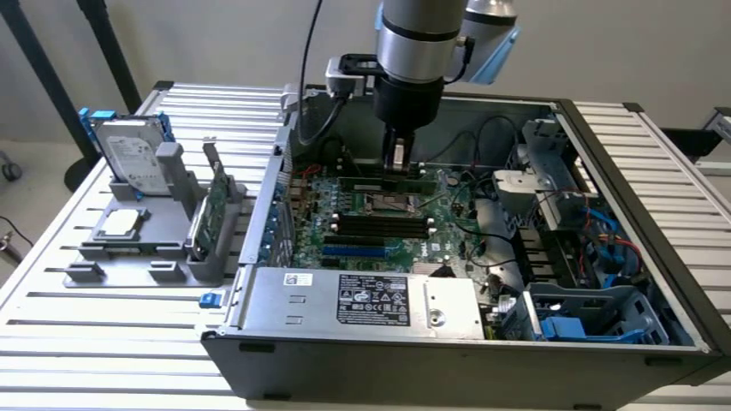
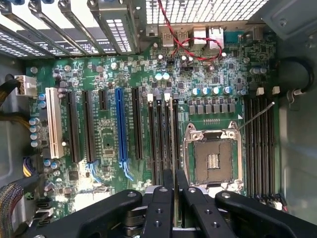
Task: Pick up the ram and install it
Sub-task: 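Pick up the ram and move it above insertion slot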
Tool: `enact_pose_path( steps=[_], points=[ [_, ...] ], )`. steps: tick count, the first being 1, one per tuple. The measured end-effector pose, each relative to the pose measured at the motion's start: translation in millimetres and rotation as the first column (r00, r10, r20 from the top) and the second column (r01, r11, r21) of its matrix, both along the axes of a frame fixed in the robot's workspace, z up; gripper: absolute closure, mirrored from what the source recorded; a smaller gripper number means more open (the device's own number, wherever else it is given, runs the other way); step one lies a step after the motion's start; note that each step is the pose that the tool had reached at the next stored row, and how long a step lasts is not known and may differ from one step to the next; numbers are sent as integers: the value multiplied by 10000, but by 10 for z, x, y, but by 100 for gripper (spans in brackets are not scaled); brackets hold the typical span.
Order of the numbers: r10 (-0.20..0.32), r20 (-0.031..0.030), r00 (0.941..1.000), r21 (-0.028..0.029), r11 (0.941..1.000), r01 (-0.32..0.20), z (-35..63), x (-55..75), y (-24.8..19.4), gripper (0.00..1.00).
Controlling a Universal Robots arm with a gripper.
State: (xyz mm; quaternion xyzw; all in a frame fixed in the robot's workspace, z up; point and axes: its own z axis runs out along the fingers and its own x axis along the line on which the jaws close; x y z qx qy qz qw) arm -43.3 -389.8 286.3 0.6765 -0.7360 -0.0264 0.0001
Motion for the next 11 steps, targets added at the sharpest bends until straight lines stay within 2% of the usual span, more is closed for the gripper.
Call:
enact_pose_path(
  steps=[7,11],
  points=[
    [2,-5,10000,-104,9999,-2,-71,26,0,86],
    [1,-30,10000,-141,9999,-1,-111,30,0,86]
  ],
)
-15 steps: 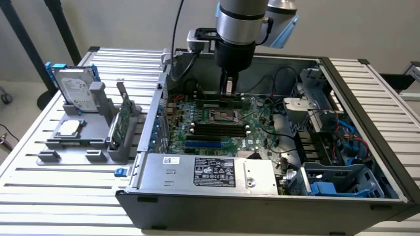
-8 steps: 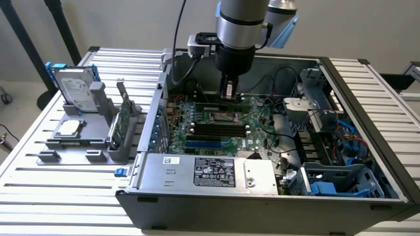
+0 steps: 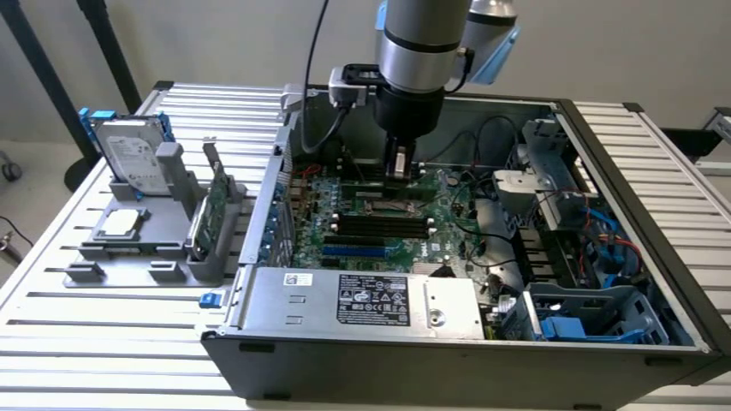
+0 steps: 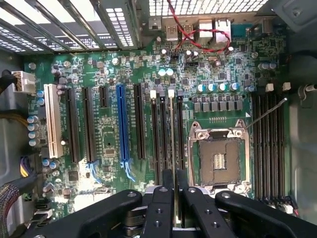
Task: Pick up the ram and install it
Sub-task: 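Pick up the ram and move it above insertion slot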
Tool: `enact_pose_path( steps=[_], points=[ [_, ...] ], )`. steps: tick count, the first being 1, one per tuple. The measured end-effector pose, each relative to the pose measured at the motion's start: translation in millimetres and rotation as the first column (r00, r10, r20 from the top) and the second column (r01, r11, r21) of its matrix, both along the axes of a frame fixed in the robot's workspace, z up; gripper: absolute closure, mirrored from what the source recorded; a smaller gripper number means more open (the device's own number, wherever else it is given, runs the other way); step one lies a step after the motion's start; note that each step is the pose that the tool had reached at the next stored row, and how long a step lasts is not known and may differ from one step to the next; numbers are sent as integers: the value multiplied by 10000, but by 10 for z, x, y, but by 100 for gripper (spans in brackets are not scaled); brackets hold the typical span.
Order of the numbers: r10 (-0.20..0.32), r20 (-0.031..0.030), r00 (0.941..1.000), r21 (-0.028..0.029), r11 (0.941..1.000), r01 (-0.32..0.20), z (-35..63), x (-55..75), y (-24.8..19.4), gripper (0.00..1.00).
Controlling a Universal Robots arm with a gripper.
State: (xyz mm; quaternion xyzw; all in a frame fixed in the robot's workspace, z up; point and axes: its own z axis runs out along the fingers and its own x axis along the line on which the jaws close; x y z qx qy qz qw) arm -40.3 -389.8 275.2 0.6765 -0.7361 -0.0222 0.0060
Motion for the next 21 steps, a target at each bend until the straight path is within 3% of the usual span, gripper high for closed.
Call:
enact_pose_path(
  steps=[7,13,21],
  points=[
    [0,-130,9999,-22,10000,-1,-67,1,-5,86],
    [0,-140,9999,-68,10000,-1,-132,14,-20,86],
    [-1,-143,9999,-79,10000,0,-197,13,-50,86]
  ],
)
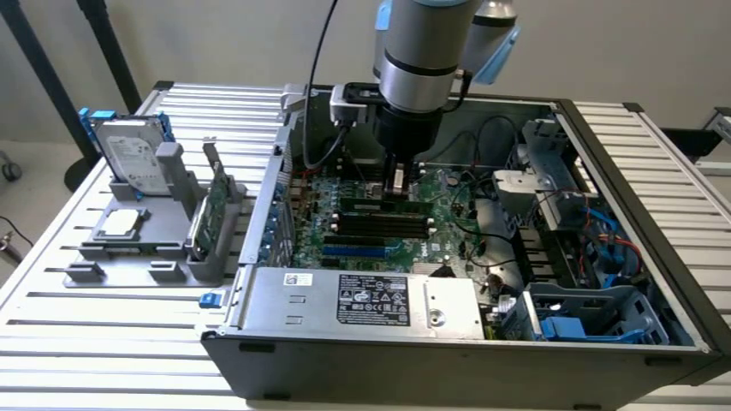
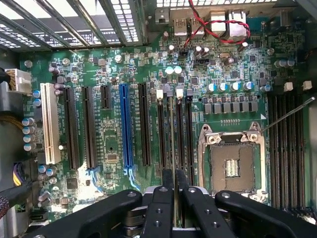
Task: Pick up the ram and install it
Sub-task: 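Pick up the ram and move it above insertion slot, then insert the ram into the slot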
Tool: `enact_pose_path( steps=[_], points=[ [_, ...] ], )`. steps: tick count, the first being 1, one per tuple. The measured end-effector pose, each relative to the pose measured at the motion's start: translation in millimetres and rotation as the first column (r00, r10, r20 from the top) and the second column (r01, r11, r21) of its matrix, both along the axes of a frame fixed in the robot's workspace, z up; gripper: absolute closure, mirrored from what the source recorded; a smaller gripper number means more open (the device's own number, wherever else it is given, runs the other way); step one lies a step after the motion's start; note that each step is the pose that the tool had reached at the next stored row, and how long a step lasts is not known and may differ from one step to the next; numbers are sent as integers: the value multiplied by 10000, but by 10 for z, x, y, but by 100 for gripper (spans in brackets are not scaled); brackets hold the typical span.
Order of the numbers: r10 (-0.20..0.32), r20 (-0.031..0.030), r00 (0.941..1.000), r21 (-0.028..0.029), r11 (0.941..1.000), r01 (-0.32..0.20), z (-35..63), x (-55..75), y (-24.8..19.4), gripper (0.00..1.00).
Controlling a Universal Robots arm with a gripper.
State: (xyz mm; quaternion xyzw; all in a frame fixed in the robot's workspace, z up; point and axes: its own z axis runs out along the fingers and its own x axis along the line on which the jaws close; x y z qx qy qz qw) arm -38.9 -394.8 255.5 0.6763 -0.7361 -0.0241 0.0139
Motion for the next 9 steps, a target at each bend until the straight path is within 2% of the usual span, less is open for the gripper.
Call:
enact_pose_path(
  steps=[9],
  points=[
    [1,-1,10000,-3,10000,-1,-14,1,0,86]
  ],
)
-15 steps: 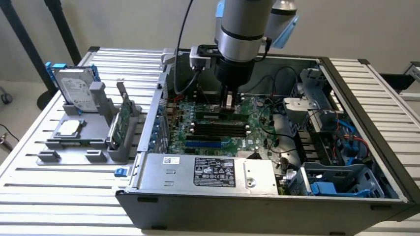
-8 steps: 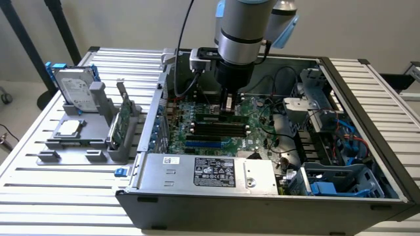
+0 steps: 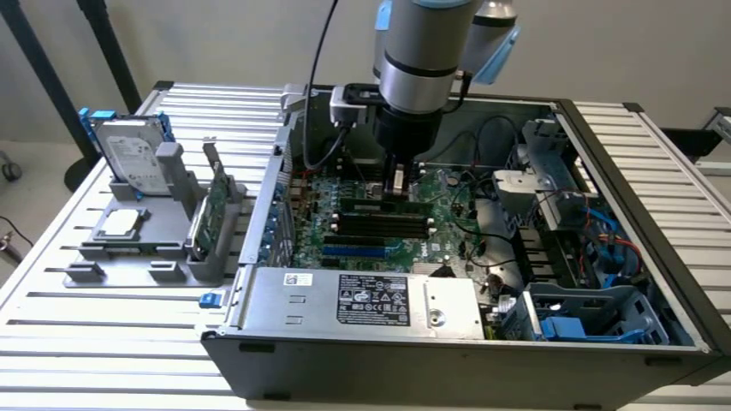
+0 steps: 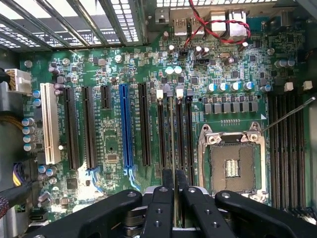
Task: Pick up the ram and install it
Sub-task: 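Insert the ram into the slot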
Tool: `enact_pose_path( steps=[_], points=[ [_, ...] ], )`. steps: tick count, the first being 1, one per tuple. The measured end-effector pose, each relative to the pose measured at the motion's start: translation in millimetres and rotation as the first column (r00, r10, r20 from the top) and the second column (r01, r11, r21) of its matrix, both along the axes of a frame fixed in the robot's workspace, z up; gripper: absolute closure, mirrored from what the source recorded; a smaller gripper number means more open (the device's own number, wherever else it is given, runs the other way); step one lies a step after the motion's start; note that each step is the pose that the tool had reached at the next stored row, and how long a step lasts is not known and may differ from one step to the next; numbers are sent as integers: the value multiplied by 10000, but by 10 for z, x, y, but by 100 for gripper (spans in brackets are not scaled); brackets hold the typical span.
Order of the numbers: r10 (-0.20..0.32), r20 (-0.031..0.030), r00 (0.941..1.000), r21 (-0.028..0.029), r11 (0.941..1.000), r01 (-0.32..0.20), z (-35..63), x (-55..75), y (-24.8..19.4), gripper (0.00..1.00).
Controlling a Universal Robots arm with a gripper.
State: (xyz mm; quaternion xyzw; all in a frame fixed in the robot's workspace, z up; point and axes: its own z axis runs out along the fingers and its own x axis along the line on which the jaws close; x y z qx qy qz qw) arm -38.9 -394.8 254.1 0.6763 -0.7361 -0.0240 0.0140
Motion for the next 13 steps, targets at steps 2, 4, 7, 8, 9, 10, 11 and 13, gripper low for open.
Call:
enact_pose_path(
  steps=[2,4,7,8,9,10,11,13],
  points=[
    [0,1,10000,-17,10000,0,-10,0,-1,86],
    [0,0,10000,-59,10000,0,-25,-1,0,86],
    [1,-3,10000,-101,9999,-1,-51,0,0,86],
    [0,-4,10000,-110,9999,0,-59,-1,0,86],
    [0,-5,10000,-118,9999,0,-67,-1,0,86],
    [0,-4,10000,-121,9999,0,-74,-1,-1,86],
    [0,-4,10000,-126,9999,0,-81,-2,-1,86],
    [0,-5,10000,-135,9999,0,-93,-3,-1,86]
  ],
)
